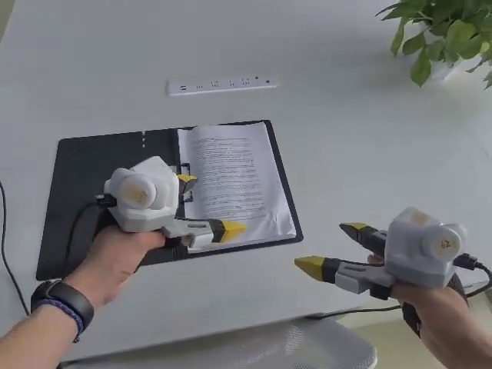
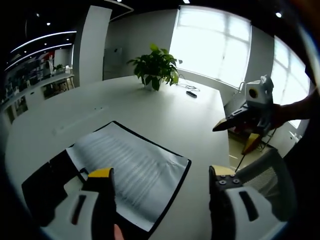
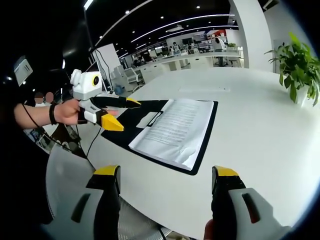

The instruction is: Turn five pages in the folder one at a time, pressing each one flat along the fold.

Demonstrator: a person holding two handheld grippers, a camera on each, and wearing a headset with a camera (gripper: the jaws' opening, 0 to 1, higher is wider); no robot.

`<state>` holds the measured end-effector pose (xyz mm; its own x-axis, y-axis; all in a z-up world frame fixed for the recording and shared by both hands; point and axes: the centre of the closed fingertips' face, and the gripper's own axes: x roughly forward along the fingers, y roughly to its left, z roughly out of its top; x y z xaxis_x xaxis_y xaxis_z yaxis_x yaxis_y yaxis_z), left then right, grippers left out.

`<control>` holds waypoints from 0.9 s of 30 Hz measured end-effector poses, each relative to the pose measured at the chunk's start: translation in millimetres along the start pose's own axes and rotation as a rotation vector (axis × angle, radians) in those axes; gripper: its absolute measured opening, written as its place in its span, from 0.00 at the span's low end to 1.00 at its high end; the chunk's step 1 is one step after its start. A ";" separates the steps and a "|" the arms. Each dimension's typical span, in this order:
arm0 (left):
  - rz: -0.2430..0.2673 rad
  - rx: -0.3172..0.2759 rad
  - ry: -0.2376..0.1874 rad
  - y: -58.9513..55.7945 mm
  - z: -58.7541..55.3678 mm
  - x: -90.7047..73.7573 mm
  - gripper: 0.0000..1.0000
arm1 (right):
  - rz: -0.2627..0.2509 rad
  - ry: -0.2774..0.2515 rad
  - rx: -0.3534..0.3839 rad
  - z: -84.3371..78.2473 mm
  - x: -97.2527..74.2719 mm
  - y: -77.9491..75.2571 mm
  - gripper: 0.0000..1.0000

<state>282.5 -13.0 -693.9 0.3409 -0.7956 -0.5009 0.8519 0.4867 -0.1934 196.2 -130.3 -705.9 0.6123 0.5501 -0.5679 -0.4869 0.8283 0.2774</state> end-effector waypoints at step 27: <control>-0.021 -0.024 0.110 -20.0 -33.3 121.9 0.65 | 0.007 0.002 0.042 -8.6 -2.8 -12.5 0.72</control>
<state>293.7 -107.7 -779.2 0.2758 -0.7621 -0.5857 0.8484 0.4795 -0.2245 195.2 -143.2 -714.4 0.6076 0.5555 -0.5677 -0.4641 0.8284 0.3138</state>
